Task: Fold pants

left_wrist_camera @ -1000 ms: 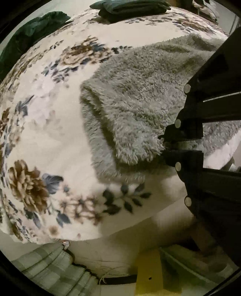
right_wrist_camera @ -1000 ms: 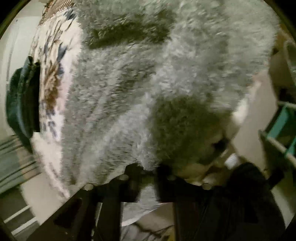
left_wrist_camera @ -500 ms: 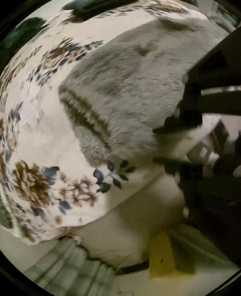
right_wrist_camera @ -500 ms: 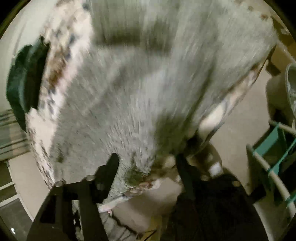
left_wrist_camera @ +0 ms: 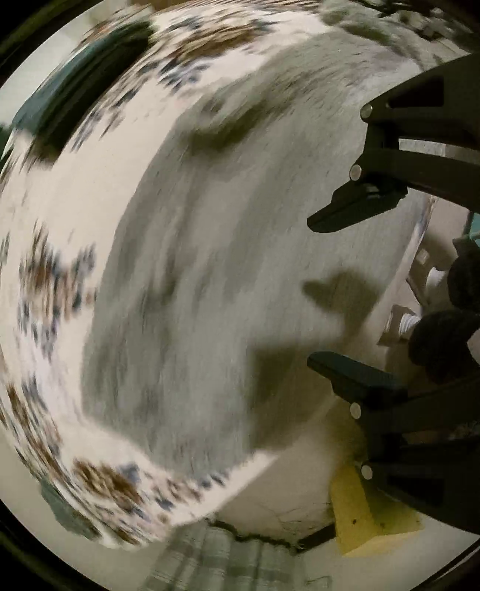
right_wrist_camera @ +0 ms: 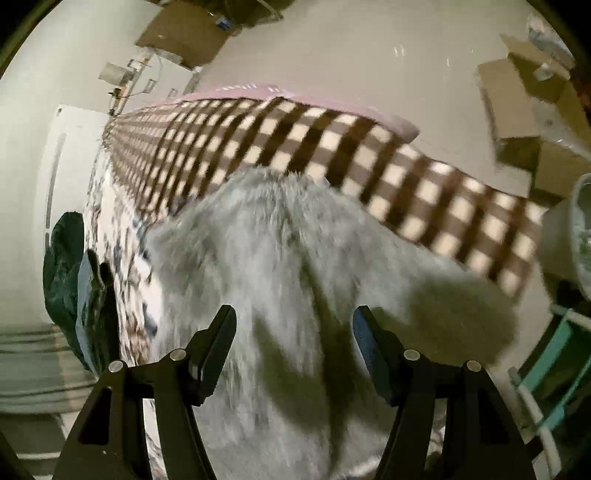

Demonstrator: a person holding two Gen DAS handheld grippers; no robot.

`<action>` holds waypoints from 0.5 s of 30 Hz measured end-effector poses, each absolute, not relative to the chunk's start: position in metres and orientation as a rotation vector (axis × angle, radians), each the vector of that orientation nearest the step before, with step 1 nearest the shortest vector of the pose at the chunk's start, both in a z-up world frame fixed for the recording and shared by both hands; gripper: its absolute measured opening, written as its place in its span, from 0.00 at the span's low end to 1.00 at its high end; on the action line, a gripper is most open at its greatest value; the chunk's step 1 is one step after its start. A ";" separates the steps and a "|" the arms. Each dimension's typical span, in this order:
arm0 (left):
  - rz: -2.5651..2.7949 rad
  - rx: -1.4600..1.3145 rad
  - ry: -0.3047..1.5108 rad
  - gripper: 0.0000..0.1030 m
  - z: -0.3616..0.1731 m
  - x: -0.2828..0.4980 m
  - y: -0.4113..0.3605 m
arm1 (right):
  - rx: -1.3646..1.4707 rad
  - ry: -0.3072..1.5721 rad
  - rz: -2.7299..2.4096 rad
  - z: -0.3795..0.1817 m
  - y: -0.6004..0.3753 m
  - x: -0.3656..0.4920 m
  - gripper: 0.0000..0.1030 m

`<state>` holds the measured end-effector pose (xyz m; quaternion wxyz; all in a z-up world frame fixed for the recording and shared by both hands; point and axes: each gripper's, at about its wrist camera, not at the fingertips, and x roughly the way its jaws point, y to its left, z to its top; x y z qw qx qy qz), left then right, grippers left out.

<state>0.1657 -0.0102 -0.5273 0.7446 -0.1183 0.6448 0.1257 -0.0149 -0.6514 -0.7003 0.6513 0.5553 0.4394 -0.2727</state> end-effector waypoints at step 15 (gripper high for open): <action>0.039 -0.077 1.496 0.63 -0.547 0.173 -0.130 | 1.183 1.179 -0.727 -0.705 -0.665 -0.114 0.10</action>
